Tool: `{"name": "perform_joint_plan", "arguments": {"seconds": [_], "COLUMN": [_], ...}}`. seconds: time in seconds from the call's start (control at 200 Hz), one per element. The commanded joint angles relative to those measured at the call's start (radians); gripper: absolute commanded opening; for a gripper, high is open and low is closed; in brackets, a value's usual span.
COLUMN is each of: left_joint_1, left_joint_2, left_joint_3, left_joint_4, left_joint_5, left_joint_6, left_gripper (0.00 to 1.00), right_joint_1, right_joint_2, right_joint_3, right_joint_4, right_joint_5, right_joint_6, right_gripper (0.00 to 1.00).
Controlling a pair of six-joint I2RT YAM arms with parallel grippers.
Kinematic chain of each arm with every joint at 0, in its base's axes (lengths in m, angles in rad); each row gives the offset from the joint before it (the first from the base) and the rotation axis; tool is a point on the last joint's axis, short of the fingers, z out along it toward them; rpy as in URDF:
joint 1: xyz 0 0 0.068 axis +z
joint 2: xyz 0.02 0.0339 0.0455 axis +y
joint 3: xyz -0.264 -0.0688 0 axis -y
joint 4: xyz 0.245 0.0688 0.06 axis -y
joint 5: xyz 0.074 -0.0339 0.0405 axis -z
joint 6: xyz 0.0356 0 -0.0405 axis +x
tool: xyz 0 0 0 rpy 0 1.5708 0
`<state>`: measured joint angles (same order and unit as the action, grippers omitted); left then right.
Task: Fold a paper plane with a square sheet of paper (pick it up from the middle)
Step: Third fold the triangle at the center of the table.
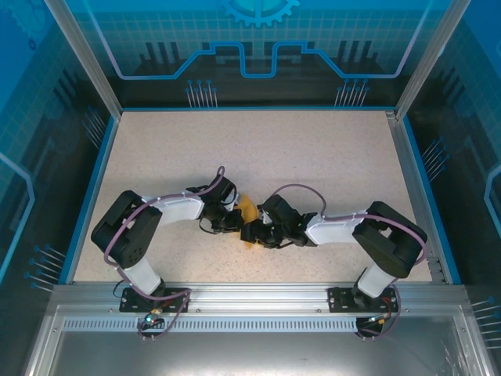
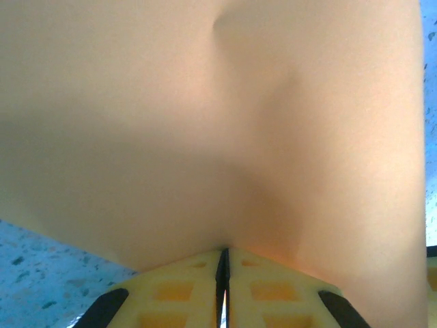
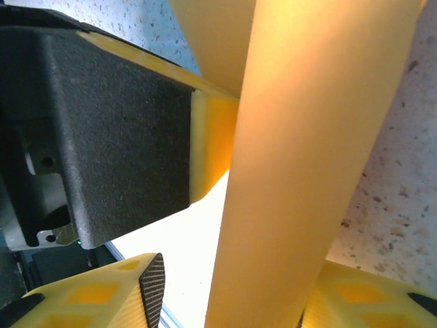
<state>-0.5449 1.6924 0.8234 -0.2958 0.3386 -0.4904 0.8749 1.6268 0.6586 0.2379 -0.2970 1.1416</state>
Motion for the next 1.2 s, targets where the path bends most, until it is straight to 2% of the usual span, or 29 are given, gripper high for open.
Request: {"name": "perform_joint_plan", "arguments": {"seconds": [0.0, 0.34, 0.915, 1.055, 1.195], "left_joint_1": [0.003, 0.002, 0.005, 0.005, 0.005], "left_joint_2": [0.079, 0.093, 0.117, 0.113, 0.107], "left_joint_3": [-0.054, -0.051, -0.046, -0.046, -0.042], "left_joint_4": [-0.038, -0.043, -0.038, -0.04, -0.045], "left_joint_5": [-0.069, -0.064, -0.059, -0.058, -0.054], "left_joint_6": [0.031, 0.042, 0.047, 0.048, 0.05], "left_gripper": [0.12, 0.12, 0.12, 0.12, 0.11], "right_joint_1": [0.016, -0.028, -0.119, -0.133, -0.137], "right_joint_2": [-0.045, -0.077, -0.16, -0.176, -0.216], "right_joint_3": [-0.036, -0.082, -0.114, -0.11, -0.066], "right_joint_4": [0.09, 0.156, 0.105, 0.039, -0.174], "right_joint_5": [-0.003, 0.025, 0.013, 0.025, 0.088], "right_joint_6": [0.057, 0.084, 0.037, 0.014, -0.064], "right_gripper": [0.52, 0.53, 0.52, 0.51, 0.46]}}
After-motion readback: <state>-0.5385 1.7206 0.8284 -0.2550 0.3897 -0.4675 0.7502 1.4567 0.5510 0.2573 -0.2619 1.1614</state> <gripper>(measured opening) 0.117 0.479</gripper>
